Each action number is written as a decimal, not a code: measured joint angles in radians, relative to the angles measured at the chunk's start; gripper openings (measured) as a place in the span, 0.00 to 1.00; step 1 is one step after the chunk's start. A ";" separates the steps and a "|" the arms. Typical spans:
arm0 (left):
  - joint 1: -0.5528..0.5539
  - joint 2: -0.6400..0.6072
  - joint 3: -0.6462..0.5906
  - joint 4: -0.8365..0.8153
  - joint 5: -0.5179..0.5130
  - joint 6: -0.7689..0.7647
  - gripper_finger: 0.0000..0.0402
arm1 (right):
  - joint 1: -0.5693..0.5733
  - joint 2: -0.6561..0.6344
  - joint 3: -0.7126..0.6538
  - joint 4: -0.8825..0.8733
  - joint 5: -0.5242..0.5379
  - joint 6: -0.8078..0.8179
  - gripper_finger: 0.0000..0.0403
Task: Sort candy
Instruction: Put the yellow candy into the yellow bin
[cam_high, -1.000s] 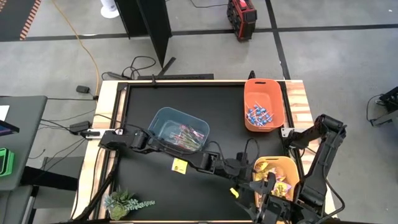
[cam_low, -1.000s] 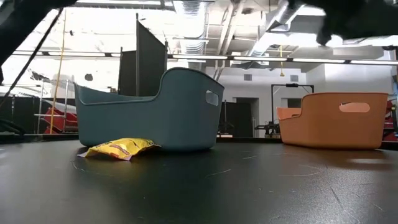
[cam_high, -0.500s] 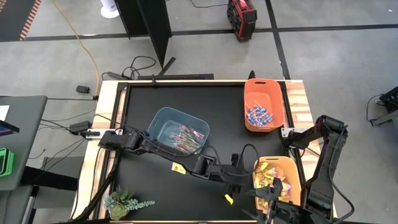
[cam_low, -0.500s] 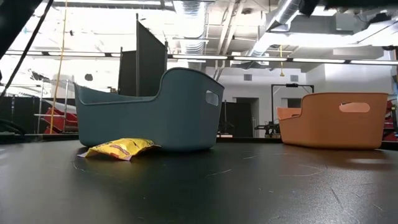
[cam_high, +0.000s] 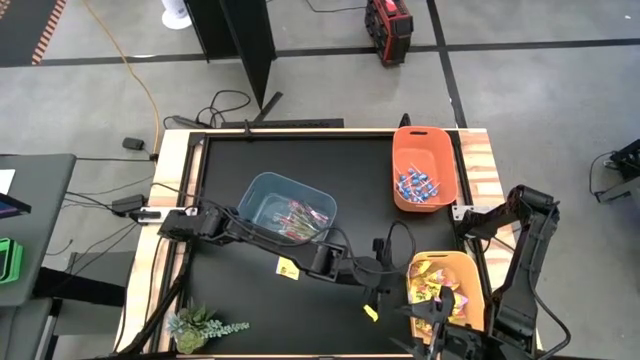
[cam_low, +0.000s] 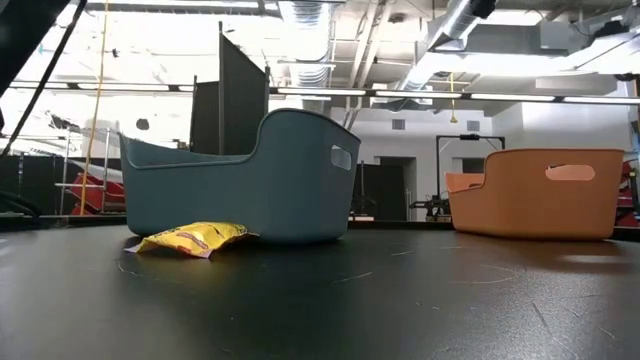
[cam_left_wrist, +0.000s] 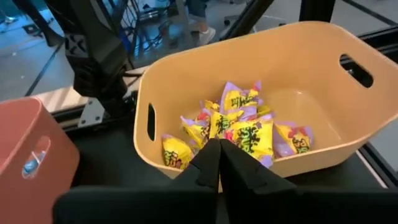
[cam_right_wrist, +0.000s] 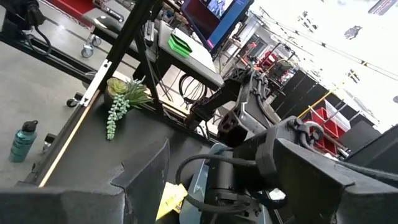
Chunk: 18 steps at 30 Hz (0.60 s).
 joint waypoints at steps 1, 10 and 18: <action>0.000 -0.003 0.000 0.001 0.000 0.002 0.01 | 0.000 0.000 0.000 0.000 0.000 0.000 0.75; 0.010 -0.243 -0.319 0.264 -0.009 0.021 0.00 | 0.007 0.000 0.000 -0.005 0.000 0.005 0.75; 0.020 -0.708 -1.000 0.540 -0.022 -0.071 0.00 | -0.019 0.004 0.000 -0.010 -0.003 0.015 0.75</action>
